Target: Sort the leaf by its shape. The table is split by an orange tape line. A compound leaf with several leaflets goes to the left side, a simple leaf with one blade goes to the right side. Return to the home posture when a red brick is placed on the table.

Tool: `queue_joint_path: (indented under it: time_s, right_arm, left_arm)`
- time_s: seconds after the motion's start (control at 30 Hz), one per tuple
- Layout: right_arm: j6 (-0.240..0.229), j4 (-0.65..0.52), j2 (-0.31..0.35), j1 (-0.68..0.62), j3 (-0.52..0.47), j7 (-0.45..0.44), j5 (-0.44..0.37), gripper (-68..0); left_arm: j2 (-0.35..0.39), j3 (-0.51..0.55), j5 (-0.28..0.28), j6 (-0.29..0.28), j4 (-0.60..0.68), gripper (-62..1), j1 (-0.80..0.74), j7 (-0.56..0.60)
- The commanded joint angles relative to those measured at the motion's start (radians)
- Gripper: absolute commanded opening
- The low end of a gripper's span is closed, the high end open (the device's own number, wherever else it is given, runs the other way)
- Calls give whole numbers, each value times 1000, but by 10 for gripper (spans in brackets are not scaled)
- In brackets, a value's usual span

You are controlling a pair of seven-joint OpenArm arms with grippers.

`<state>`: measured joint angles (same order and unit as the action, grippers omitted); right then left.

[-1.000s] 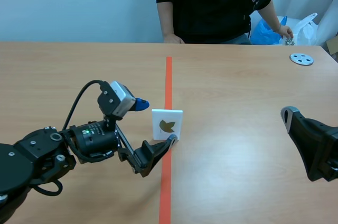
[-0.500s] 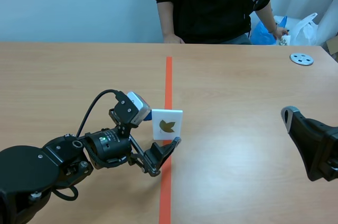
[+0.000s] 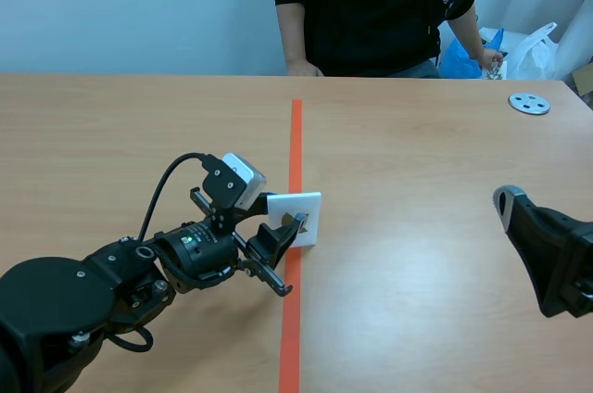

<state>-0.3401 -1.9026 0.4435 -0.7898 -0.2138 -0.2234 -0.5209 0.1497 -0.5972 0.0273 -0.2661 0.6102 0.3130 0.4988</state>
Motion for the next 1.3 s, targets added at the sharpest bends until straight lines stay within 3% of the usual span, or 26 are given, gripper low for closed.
queue_joint_path:
  time_s: [0.0, 0.17, 0.47, 0.7, 0.9, 1.13, 1.27]
  right_arm:
    - [0, -6, 11, 12, -2, -15, -7, 4]
    - [0, -6, 11, 12, -2, -15, -7, 4]
    - [0, -6, 11, 12, -2, -15, -7, 4]
    - [0, -6, 11, 12, -2, -15, -7, 4]
    - [0, -6, 11, 12, -2, -16, -7, 4]
    - [-1, -6, 10, 24, -2, -19, -7, 4]
    - [-5, -6, 10, 31, -2, -18, -7, 4]
  left_arm:
    - [-14, 1, 7, -5, 10, -383, 8, 14]
    - [-19, 1, 7, 6, 10, -465, 9, 14]
    - [-18, 1, 27, 10, 10, -556, 8, 43]
    - [22, 3, 162, 8, 103, -556, -13, 48]
    - [92, 68, 268, 20, 259, -556, -53, -68]
    - [139, 234, 373, 126, 274, -556, -55, -156]
    - [178, 303, 382, 161, 271, -556, -56, -161]
